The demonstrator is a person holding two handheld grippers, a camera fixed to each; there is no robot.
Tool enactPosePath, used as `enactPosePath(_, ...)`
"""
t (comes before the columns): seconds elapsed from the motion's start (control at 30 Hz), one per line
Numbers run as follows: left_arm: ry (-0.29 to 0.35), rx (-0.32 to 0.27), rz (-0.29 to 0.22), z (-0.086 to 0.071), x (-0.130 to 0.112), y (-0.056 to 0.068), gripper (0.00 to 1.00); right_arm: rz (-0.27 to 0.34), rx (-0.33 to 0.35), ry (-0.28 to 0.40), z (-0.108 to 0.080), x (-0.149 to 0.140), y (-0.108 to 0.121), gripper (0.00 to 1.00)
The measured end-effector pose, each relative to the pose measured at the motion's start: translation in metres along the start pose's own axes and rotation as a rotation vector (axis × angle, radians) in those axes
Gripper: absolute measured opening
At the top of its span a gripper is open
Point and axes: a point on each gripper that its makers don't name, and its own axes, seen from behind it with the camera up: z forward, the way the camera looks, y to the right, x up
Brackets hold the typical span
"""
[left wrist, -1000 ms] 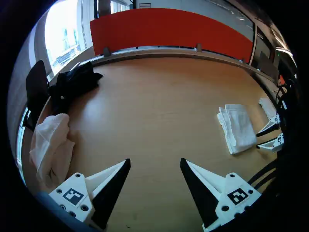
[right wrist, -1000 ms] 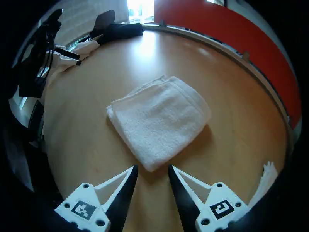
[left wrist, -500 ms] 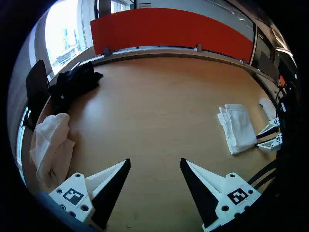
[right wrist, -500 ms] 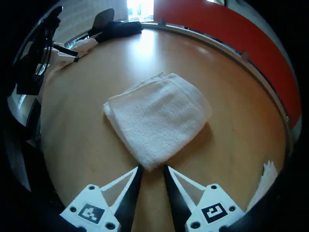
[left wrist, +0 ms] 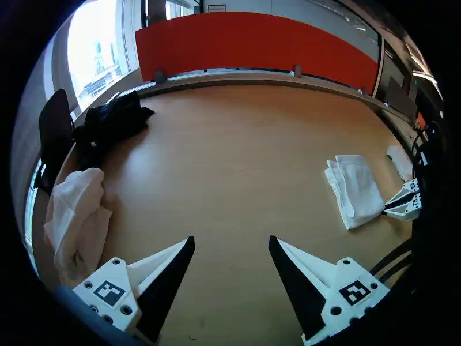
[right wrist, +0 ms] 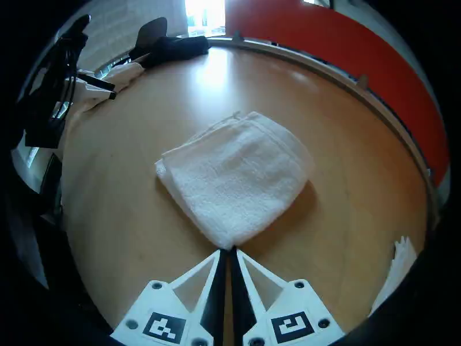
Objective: Fold towel
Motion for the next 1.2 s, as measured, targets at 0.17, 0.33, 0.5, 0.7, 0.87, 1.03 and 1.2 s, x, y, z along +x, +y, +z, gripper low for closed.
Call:
enactPosePath(0.17, 0.002, -0.001, 0.000, 0.000, 0.001, 0.000, 0.95, 0.001, -0.003, 0.017, -0.003, 0.008, 0.001, 0.04)
enactPosePath(0.33, 0.006, -0.002, -0.003, 0.000, 0.001, -0.001, 0.95, -0.006, -0.007, 0.045, -0.010, 0.022, 0.003, 0.04)
enactPosePath(0.5, 0.015, -0.003, -0.005, -0.001, 0.003, -0.001, 0.95, -0.033, -0.016, 0.077, -0.020, 0.043, 0.007, 0.04)
enactPosePath(0.7, 0.031, -0.006, -0.012, -0.004, 0.009, -0.001, 0.95, -0.071, -0.038, 0.133, -0.037, 0.080, 0.014, 0.04)
enactPosePath(0.87, 0.047, -0.007, -0.012, -0.006, 0.016, -0.001, 0.95, -0.102, -0.057, 0.183, -0.054, 0.113, 0.021, 0.04)
enactPosePath(1.03, 0.062, -0.007, -0.013, -0.009, 0.023, -0.003, 0.95, -0.128, -0.069, 0.230, -0.071, 0.143, 0.026, 0.04)
enactPosePath(1.2, 0.073, -0.006, -0.012, -0.011, 0.027, -0.005, 0.95, -0.155, -0.084, 0.275, -0.089, 0.169, 0.031, 0.04)
